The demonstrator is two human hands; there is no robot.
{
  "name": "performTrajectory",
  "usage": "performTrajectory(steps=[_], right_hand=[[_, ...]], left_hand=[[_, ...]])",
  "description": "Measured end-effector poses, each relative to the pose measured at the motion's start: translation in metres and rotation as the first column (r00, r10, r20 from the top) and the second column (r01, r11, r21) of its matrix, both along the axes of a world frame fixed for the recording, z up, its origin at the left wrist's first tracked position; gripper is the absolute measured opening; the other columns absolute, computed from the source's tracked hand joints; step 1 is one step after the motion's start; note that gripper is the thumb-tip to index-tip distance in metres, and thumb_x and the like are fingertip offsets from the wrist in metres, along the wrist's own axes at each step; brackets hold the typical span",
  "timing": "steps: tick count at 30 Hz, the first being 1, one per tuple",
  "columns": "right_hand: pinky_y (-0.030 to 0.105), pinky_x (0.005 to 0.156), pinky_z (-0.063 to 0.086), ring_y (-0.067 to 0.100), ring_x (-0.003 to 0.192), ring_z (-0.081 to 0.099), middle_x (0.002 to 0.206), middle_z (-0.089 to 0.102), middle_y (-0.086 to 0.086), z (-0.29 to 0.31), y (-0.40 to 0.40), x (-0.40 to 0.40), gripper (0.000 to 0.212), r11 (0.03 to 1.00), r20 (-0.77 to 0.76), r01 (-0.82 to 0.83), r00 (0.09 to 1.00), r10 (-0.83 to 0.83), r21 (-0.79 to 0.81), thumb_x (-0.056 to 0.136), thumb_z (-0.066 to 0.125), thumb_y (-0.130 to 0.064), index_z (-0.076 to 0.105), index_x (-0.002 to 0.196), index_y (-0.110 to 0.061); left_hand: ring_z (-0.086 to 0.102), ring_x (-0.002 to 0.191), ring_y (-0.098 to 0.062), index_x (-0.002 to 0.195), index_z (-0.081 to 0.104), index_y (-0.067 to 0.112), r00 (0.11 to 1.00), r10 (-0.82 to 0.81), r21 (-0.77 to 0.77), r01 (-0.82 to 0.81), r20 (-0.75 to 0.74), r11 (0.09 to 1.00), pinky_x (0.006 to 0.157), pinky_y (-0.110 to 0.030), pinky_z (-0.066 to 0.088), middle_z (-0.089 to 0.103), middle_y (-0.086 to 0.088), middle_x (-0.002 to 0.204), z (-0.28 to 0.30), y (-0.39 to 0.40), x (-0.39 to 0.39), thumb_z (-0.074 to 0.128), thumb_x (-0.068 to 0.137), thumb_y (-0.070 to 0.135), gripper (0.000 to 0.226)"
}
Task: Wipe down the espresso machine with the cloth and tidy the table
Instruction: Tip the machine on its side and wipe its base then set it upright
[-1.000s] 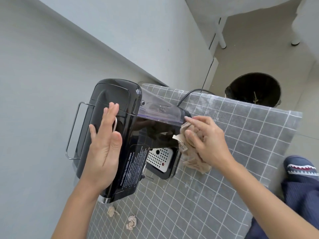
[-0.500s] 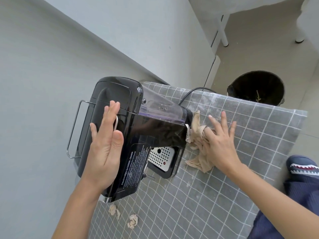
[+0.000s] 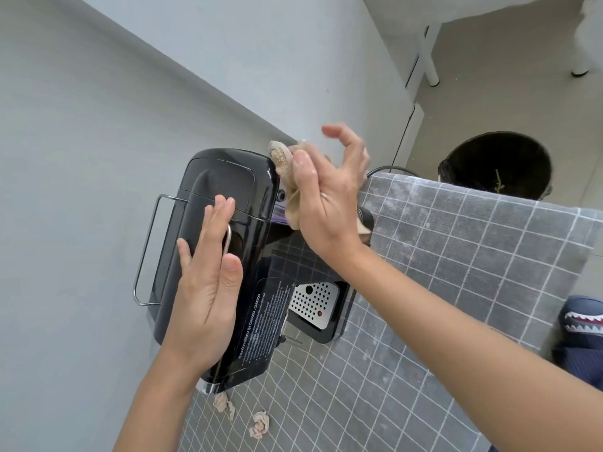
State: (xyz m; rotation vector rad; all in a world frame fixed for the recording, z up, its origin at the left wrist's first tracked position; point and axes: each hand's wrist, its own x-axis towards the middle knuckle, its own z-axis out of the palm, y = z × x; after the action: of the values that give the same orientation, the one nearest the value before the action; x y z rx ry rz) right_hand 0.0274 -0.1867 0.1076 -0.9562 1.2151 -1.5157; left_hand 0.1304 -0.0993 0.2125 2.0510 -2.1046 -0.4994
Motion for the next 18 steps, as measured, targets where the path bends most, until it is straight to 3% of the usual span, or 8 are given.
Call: performTrajectory(steps=[2, 4, 5, 7, 10, 12, 15, 18], right_hand=[[0.026, 0.113, 0.022, 0.02, 0.149, 0.017, 0.148, 0.037, 0.009, -0.001, -0.011, 0.003, 0.026, 0.997, 0.124, -0.071, 0.989, 0.075, -0.034, 0.094, 0.041, -0.03, 0.057, 0.109, -0.016], [0.021, 0.107, 0.034, 0.01, 0.14, 0.038, 0.139, 0.05, 0.003, -0.007, -0.018, 0.001, 0.038, 0.975, 0.137, -0.173, 0.972, 0.192, -0.136, 0.097, 0.039, -0.029, 0.049, 0.132, -0.021], [0.028, 0.106, 0.04, 0.006, 0.13, 0.049, 0.132, 0.058, -0.005, -0.013, -0.019, 0.0, 0.042, 0.966, 0.108, -0.212, 0.968, 0.228, -0.148, 0.099, 0.037, -0.031, 0.047, 0.139, -0.027], [0.044, 0.106, 0.045, 0.006, 0.122, 0.056, 0.13, 0.063, -0.013, -0.034, -0.02, 0.001, 0.043, 0.971, 0.092, -0.235, 0.967, 0.237, -0.034, 0.099, 0.033, -0.038, 0.051, 0.137, -0.04], [0.048, 0.104, 0.047, 0.007, 0.117, 0.057, 0.134, 0.058, -0.018, -0.06, -0.007, 0.004, 0.044, 0.962, 0.206, -0.208, 0.964, 0.171, 0.179, 0.097, 0.029, -0.044, 0.048, 0.137, -0.048], [0.05, 0.111, 0.038, 0.011, 0.135, 0.046, 0.148, 0.046, -0.017, -0.062, 0.014, 0.008, 0.045, 0.978, 0.169, -0.142, 0.979, 0.115, 0.155, 0.1, 0.029, -0.04, 0.04, 0.144, -0.044], [0.052, 0.121, 0.015, 0.016, 0.153, 0.005, 0.162, 0.023, -0.003, -0.029, 0.047, 0.02, 0.047, 0.991, -0.013, -0.133, 0.991, 0.133, 0.014, 0.1, 0.03, -0.04, 0.03, 0.148, -0.043], [0.052, 0.121, 0.015, 0.022, 0.153, 0.006, 0.16, 0.03, 0.006, -0.007, 0.037, 0.022, 0.044, 0.982, -0.032, -0.136, 0.991, 0.133, -0.133, 0.1, 0.035, -0.037, 0.044, 0.143, -0.035]], left_hand=[[0.006, 0.149, -0.004, 0.15, 0.013, 0.04, 1.0, -0.004, -0.008, 0.004, 0.0, 1.0, 0.119, -0.031, -0.012, 0.013, 0.025, 0.158, 0.0, -0.001, 0.002, 0.018, 0.099, 0.051, 0.053], [0.006, 0.149, -0.004, 0.151, 0.013, 0.039, 1.0, -0.003, -0.012, 0.003, 0.002, 1.0, 0.119, -0.032, -0.012, 0.013, 0.026, 0.158, -0.001, -0.001, 0.003, 0.018, 0.098, 0.054, 0.055], [0.007, 0.149, -0.004, 0.151, 0.013, 0.039, 1.0, -0.002, -0.013, 0.002, 0.001, 1.0, 0.119, -0.032, -0.011, 0.014, 0.026, 0.158, -0.001, -0.001, 0.003, 0.018, 0.098, 0.055, 0.055], [0.007, 0.149, -0.004, 0.15, 0.013, 0.04, 1.0, -0.001, -0.01, 0.001, 0.004, 1.0, 0.119, -0.032, -0.011, 0.014, 0.026, 0.158, -0.001, -0.001, 0.002, 0.018, 0.098, 0.055, 0.054], [0.006, 0.149, -0.004, 0.149, 0.013, 0.042, 1.0, -0.002, -0.011, 0.002, 0.006, 1.0, 0.119, -0.029, -0.012, 0.013, 0.027, 0.158, -0.001, 0.0, 0.001, 0.018, 0.098, 0.056, 0.054], [0.007, 0.15, -0.005, 0.148, 0.013, 0.044, 1.0, -0.001, -0.012, 0.001, 0.001, 1.0, 0.119, -0.027, -0.013, 0.014, 0.028, 0.157, -0.001, 0.0, 0.0, 0.019, 0.098, 0.055, 0.052], [0.01, 0.15, -0.007, 0.148, 0.015, 0.044, 1.0, 0.002, -0.014, -0.001, 0.01, 1.0, 0.119, -0.029, -0.011, 0.016, 0.027, 0.157, 0.0, 0.0, 0.001, 0.02, 0.098, 0.055, 0.052], [0.01, 0.149, -0.004, 0.149, 0.015, 0.043, 0.999, -0.002, -0.014, 0.003, 0.036, 1.0, 0.119, -0.029, -0.01, 0.016, 0.027, 0.157, 0.001, -0.003, 0.0, 0.019, 0.096, 0.059, 0.055]])
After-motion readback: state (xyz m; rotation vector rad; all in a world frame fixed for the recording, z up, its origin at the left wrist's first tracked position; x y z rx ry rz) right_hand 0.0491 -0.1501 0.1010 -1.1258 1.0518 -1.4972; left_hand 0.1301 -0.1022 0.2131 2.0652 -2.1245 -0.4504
